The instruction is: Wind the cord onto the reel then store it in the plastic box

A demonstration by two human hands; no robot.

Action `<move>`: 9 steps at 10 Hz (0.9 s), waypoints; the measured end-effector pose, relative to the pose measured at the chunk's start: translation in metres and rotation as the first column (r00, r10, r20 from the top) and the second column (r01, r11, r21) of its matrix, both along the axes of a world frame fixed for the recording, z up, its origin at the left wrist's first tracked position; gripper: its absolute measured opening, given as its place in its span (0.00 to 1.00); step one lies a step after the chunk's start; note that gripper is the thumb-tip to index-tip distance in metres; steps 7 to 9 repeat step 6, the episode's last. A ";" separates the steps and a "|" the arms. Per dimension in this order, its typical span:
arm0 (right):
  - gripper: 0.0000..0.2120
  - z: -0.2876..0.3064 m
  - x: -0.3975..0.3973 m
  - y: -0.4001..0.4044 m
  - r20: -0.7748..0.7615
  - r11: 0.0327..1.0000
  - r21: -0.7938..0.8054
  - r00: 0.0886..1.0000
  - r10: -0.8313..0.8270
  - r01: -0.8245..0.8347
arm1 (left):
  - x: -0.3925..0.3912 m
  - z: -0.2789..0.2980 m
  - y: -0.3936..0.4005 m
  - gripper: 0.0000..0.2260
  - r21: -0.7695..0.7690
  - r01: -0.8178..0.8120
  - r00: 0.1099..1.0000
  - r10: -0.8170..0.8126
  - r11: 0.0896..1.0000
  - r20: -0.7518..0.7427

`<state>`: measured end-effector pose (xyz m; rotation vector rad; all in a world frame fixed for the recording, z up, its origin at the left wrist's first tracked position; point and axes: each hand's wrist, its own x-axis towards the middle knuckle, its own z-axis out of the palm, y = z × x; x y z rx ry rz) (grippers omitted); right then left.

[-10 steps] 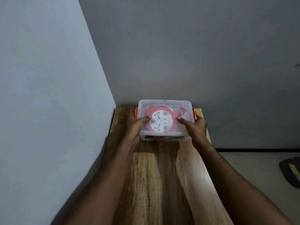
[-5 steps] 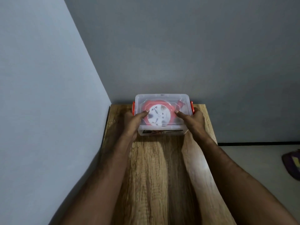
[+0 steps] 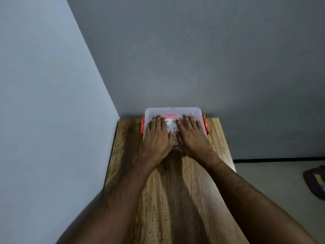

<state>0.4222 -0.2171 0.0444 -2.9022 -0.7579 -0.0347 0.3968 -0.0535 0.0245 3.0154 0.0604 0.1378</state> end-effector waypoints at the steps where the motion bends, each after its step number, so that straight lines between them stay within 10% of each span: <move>1: 0.30 -0.001 0.009 0.003 -0.007 1.000 -0.021 1.000 -0.022 0.021 | 0.005 0.003 0.000 0.32 0.043 -0.009 1.000 0.008 0.999 0.009; 9: 0.32 0.023 0.008 0.007 0.036 0.996 0.049 0.996 -0.079 0.077 | 0.004 0.029 -0.006 0.32 0.006 -0.036 0.991 0.035 0.999 0.126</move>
